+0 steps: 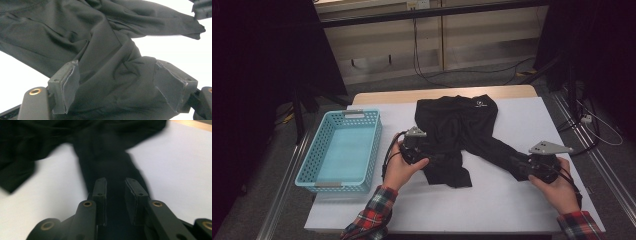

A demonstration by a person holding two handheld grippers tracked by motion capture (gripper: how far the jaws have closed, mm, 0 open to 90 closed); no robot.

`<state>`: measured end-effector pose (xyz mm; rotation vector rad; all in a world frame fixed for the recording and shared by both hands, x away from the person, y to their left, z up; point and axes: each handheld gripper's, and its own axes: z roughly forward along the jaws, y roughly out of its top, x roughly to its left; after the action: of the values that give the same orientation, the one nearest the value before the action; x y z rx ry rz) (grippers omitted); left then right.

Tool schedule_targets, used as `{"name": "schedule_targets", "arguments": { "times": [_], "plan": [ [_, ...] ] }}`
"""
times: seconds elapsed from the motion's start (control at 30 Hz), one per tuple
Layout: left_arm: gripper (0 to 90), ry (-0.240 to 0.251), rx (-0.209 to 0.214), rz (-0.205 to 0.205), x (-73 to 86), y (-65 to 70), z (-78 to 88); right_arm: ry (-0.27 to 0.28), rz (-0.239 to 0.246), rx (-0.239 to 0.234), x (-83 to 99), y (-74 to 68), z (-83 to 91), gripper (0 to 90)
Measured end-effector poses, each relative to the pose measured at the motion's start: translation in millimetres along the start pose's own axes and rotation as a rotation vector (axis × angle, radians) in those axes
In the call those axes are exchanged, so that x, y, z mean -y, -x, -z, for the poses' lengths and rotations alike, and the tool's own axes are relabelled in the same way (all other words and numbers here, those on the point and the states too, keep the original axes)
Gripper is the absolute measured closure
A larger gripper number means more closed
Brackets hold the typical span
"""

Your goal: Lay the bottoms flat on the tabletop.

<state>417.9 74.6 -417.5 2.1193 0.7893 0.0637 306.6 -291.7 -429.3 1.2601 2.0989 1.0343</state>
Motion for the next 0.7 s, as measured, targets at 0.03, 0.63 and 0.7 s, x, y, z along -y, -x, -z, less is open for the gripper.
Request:
{"name": "schedule_targets", "arguments": {
  "times": [0.03,0.63,0.7],
  "plan": [
    [22.0,0.001,0.001,0.002,0.1,-0.1,-0.1,-0.007,0.019,-0.010,0.2,-5.4,-1.6,67.7],
    [22.0,-0.007,0.010,0.008,0.4,-0.6,-3.5,0.019,-0.071,0.028,-4.9,18.9,-13.6,85.4],
    [22.0,-0.012,0.011,0.003,0.4,-0.2,-4.5,0.046,-0.113,0.026,-3.2,25.2,-11.3,85.1]
  ]
}}
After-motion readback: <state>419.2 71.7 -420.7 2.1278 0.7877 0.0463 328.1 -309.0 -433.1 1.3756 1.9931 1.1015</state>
